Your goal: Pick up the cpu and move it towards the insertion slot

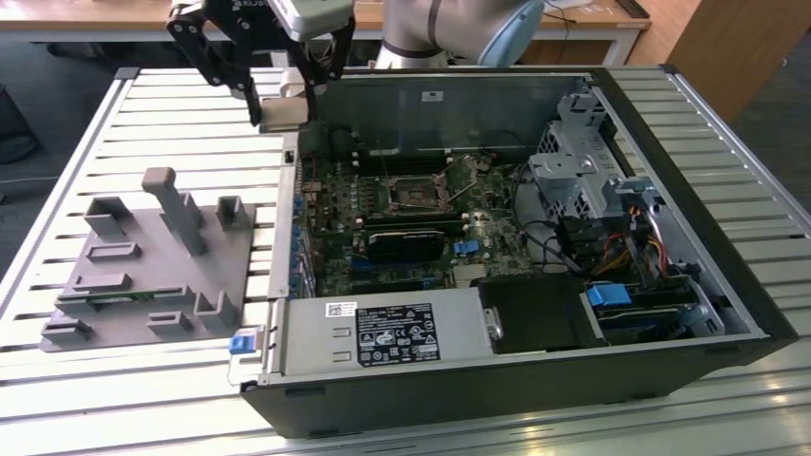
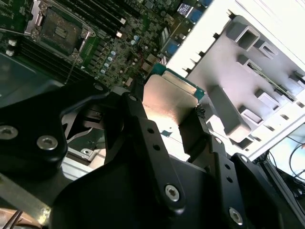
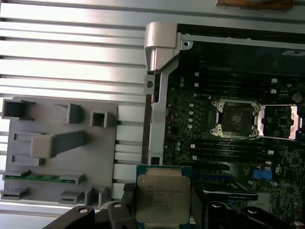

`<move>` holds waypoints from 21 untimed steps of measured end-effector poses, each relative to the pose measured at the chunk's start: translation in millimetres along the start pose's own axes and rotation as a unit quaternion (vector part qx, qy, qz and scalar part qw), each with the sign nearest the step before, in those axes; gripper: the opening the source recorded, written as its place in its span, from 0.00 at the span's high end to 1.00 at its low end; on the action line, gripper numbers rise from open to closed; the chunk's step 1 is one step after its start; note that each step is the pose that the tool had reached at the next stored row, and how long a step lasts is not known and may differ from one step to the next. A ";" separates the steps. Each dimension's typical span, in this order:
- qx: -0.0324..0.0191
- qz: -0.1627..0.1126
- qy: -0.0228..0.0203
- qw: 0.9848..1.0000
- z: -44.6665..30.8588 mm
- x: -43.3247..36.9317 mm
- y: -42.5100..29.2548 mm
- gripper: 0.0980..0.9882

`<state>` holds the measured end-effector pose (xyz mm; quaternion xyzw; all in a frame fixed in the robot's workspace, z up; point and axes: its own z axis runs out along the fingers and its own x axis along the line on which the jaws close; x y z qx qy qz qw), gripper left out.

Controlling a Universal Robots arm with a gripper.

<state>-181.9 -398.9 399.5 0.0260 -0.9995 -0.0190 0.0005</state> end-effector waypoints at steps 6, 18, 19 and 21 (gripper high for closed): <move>0.000 0.000 0.000 1.000 0.1 -9.3 1.0 0.50; 0.000 0.000 0.000 1.000 0.3 -27.1 6.2 0.50; 0.000 0.000 0.000 1.000 0.3 -28.5 6.8 0.50; 0.000 0.000 0.000 1.000 0.3 -31.2 8.3 0.50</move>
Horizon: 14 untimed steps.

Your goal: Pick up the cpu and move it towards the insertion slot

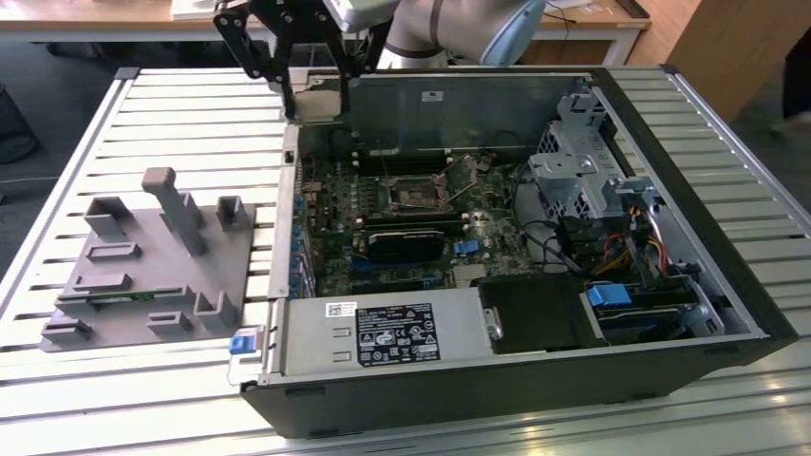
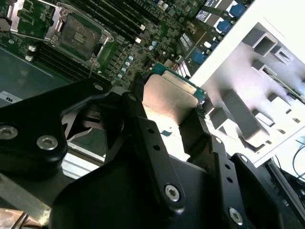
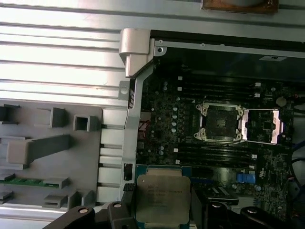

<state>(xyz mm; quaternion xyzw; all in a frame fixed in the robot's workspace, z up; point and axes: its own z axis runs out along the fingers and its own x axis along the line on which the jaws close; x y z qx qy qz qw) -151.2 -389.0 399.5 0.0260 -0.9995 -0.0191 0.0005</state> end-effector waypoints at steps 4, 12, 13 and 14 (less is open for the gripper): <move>0.000 0.000 0.000 1.000 0.1 -5.0 2.8 0.50; 0.000 0.000 0.000 1.000 0.3 -14.3 8.2 0.50; 0.000 0.000 0.000 1.000 0.4 -15.2 8.6 0.50; 0.000 0.000 0.000 1.000 0.4 -16.2 8.8 0.50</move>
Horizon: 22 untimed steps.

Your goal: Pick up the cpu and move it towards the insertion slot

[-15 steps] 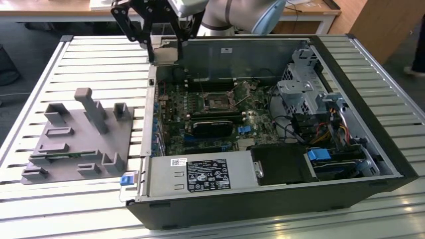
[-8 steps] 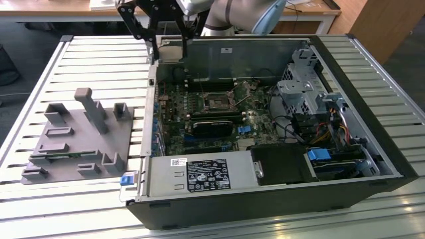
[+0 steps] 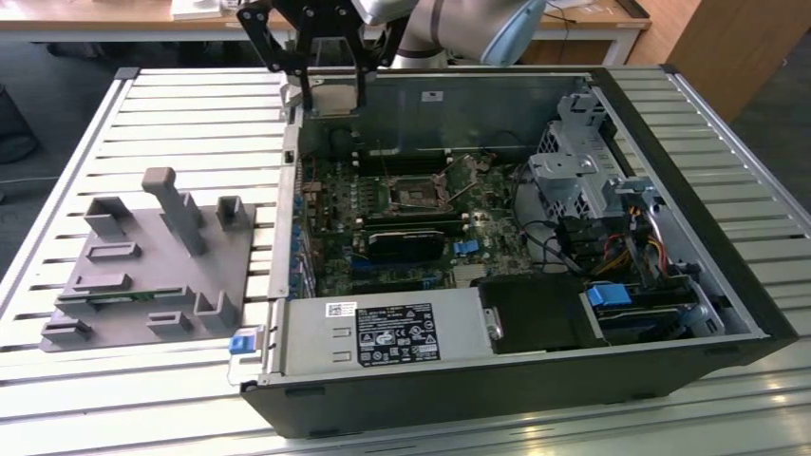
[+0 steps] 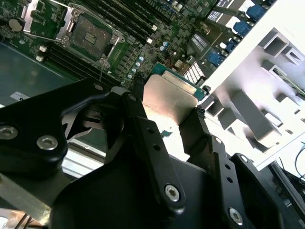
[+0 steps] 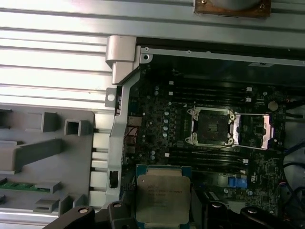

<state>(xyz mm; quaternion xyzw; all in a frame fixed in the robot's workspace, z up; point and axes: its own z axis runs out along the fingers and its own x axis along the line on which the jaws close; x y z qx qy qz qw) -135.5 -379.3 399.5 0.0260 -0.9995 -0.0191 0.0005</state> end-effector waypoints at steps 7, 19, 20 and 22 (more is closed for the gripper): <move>0.000 0.000 0.000 1.000 0.1 -5.8 2.6 0.50; 0.000 0.000 0.000 1.000 0.3 -17.1 9.2 0.50; 0.000 0.000 0.000 1.000 0.4 -18.5 9.9 0.50; 0.000 0.000 0.000 1.000 0.4 -21.3 10.8 0.50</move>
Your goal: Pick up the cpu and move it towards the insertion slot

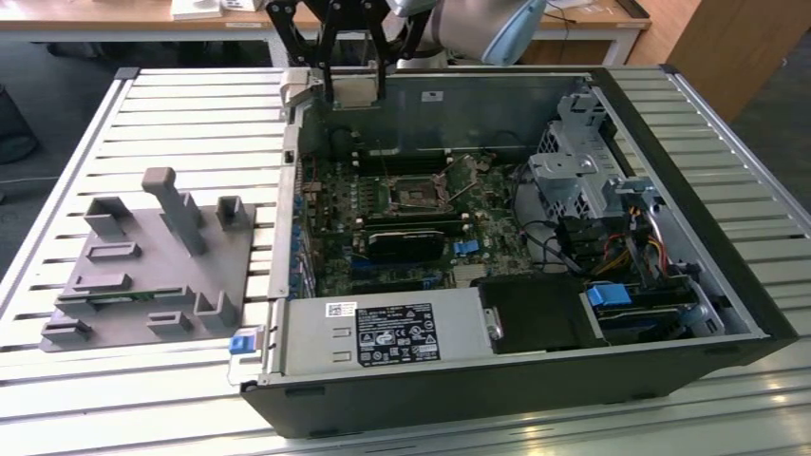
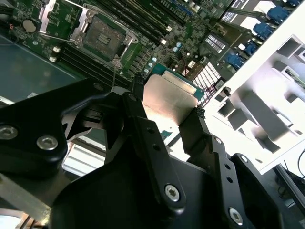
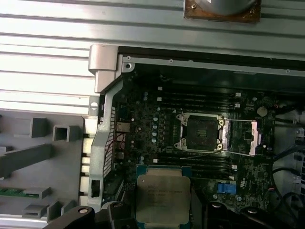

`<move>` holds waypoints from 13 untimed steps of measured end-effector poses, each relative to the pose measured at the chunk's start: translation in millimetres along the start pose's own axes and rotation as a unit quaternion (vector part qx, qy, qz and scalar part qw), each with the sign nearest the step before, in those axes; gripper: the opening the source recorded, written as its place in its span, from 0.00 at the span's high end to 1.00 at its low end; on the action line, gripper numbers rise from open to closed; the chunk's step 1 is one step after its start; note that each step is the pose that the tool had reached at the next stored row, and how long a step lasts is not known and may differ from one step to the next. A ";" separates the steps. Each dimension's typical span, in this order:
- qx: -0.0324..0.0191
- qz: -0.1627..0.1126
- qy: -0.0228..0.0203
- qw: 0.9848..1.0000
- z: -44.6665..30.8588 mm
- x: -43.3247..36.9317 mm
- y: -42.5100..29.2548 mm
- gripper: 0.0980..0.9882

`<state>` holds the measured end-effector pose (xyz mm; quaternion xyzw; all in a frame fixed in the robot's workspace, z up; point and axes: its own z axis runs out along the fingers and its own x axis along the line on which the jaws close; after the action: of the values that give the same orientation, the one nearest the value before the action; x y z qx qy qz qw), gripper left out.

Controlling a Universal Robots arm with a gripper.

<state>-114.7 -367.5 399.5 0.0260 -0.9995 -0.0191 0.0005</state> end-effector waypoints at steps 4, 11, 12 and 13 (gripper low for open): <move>0.000 0.000 0.000 1.000 0.0 -6.3 1.3 0.50; 0.000 0.000 0.000 1.000 0.1 -16.4 3.6 0.50; 0.000 0.000 0.000 1.000 0.1 -17.8 4.0 0.50; 0.000 0.000 0.000 1.000 0.1 -19.1 4.3 0.50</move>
<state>-95.9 -362.2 399.5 0.0261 -0.9995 -0.0190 0.0005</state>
